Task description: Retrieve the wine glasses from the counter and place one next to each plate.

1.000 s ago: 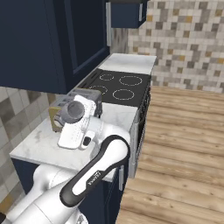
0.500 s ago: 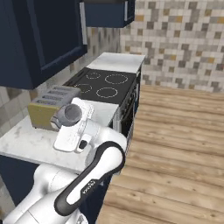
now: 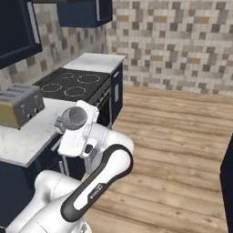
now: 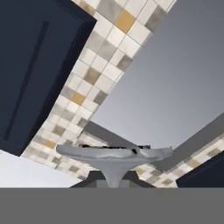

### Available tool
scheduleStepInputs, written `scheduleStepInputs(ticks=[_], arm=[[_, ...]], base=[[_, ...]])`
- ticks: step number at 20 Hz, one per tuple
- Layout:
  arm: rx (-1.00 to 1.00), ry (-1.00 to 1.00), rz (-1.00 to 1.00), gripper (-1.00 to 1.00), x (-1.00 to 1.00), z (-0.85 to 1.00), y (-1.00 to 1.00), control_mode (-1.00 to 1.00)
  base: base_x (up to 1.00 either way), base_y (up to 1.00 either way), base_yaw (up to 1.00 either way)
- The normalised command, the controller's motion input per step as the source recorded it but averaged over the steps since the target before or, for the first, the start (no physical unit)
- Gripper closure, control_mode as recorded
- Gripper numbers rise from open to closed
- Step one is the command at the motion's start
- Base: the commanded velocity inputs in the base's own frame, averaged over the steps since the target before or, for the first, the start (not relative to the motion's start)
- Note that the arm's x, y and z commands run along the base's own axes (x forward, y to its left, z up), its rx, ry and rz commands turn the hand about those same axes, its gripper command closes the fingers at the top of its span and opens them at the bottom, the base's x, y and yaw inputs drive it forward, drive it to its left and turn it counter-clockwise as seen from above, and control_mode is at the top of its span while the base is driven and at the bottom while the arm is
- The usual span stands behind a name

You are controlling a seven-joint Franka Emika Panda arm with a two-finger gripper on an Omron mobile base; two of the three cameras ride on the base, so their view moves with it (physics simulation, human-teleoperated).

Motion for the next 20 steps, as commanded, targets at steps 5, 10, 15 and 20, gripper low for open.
scheduleStepInputs(ticks=[5, 10, 15, 20], arm=[[0.0, 0.0, 0.0, 1.0, 0.0, 0.0, 0.0, 1.0], [0.0, 0.0, 0.0, 1.0, 0.0, 0.0, 0.0, 1.0], [0.0, 0.0, 0.0, 1.0, 0.0, 0.0, 0.0, 1.0], [0.0, 0.0, 0.0, 1.0, 0.0, 0.0, 0.0, 1.0]], base=[[0.65, -0.47, 0.0], [1.0, -0.15, 0.0], [1.0, -0.6, 0.05], [1.0, -0.71, 0.0]])
